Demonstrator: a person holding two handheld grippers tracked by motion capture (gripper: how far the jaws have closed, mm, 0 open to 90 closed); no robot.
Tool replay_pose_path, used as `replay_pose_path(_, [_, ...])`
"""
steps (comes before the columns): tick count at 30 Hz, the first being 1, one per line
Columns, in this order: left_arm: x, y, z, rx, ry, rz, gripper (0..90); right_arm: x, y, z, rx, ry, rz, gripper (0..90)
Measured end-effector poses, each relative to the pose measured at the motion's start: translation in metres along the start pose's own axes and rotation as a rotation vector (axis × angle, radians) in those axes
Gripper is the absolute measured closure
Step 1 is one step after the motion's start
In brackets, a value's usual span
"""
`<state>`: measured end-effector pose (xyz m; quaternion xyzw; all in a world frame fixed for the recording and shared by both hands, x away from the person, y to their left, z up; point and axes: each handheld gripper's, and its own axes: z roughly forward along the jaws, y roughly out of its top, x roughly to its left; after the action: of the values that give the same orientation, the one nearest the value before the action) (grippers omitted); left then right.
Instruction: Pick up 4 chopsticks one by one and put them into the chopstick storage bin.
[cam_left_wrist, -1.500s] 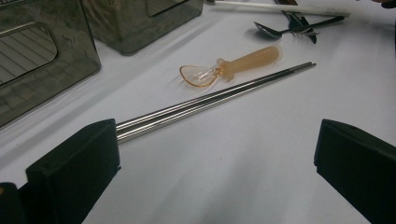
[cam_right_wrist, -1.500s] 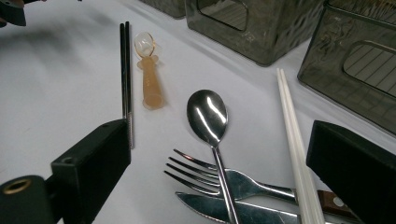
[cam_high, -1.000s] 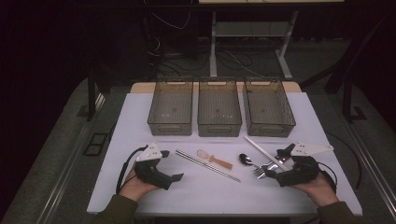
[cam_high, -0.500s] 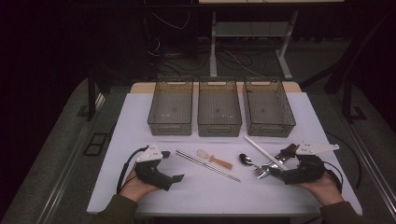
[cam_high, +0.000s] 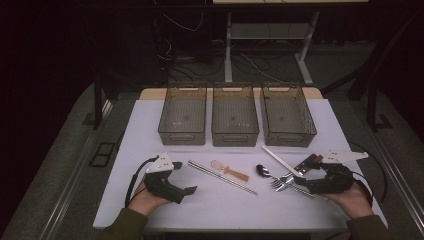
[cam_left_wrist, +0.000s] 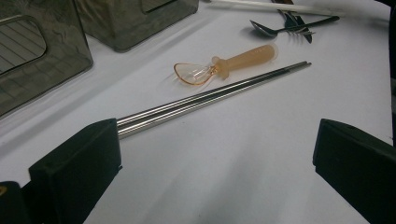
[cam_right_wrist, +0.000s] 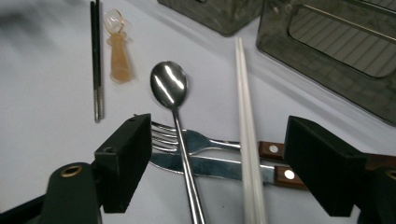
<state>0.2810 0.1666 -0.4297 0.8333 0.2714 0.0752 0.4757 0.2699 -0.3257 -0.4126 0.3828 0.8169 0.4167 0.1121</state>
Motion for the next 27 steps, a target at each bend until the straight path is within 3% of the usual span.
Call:
replay_pose_path(11, [0.000,0.000,-0.001,-0.003,-0.003,0.000,0.2,-0.009,-0.003,-0.002,0.046,-0.022,0.003,38.9])
replay_pose_path(15, [0.000,0.000,-0.001,-0.002,-0.004,0.001,0.4,-0.013,-0.004,-0.003,0.054,-0.021,0.003,50.7])
replay_pose_path(22, [-0.001,0.000,-0.001,0.001,-0.005,0.007,0.6,-0.018,-0.004,-0.003,0.071,-0.028,0.013,59.8])
replay_pose_path(27, [-0.001,0.000,-0.001,0.002,-0.007,0.007,0.8,-0.023,-0.007,0.000,0.122,-0.042,-0.006,67.0])
